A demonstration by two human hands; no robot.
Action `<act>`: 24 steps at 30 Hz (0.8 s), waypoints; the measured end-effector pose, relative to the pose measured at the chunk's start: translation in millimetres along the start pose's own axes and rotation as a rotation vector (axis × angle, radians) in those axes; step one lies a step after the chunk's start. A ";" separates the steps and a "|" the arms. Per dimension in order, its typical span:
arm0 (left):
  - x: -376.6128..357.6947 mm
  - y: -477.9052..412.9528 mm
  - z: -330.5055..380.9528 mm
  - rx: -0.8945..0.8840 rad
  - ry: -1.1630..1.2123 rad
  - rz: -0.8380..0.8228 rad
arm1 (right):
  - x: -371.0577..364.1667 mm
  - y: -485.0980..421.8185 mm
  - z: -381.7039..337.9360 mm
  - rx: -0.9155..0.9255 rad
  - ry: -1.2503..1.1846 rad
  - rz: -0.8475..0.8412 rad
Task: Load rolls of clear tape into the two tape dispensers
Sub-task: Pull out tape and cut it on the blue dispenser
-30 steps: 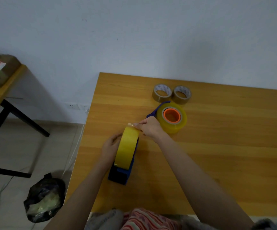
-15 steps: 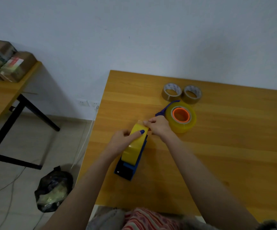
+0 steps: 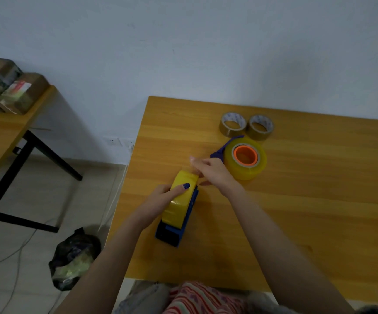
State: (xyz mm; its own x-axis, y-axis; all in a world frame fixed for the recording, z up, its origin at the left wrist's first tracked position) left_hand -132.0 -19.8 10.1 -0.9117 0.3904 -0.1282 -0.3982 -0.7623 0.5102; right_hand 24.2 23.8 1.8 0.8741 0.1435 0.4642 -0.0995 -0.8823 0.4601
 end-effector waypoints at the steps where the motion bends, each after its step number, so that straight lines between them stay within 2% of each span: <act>1: -1.3 -0.7 -0.8 0.003 0.019 -0.011 | -0.1 1.0 0.4 0.014 0.022 -0.035; 3: -4.5 -2.2 -1.6 0.020 0.051 -0.047 | 0.3 0.5 1.2 0.037 0.051 -0.061; 7: -10.6 -5.4 1.9 0.110 0.085 -0.081 | 3.7 -3.5 3.8 0.069 0.136 0.060; 12: -13.5 -10.3 4.6 0.111 0.047 0.002 | 4.2 0.4 1.6 0.063 0.185 0.080; 15: -2.3 -10.5 -1.1 0.100 -0.010 0.067 | 5.6 3.9 -0.3 0.008 0.145 0.063; 20: 14.7 -10.0 -9.8 0.047 0.111 -0.024 | 3.4 12.8 -9.5 -0.054 0.025 0.014; 24: 17.1 -9.3 -10.0 0.078 0.164 -0.067 | 0.2 15.7 -7.0 -0.121 -0.073 -0.020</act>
State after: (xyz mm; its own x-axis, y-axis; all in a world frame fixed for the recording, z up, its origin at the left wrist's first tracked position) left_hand -144.9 -11.2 -5.3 -0.8902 0.3450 -0.2976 -0.4554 -0.6923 0.5598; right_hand 19.4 13.1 14.4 0.9080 0.1235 0.4003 -0.1348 -0.8185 0.5584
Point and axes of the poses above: each hand's wrist, its own y-axis away from the middle knuckle, its own x-axis out of the back of the hand, z = x × y, the point moved 4 cm from there along -y, towards the middle knuckle, and after that the axes turned 9 degrees about y, right-handed, at the moved point
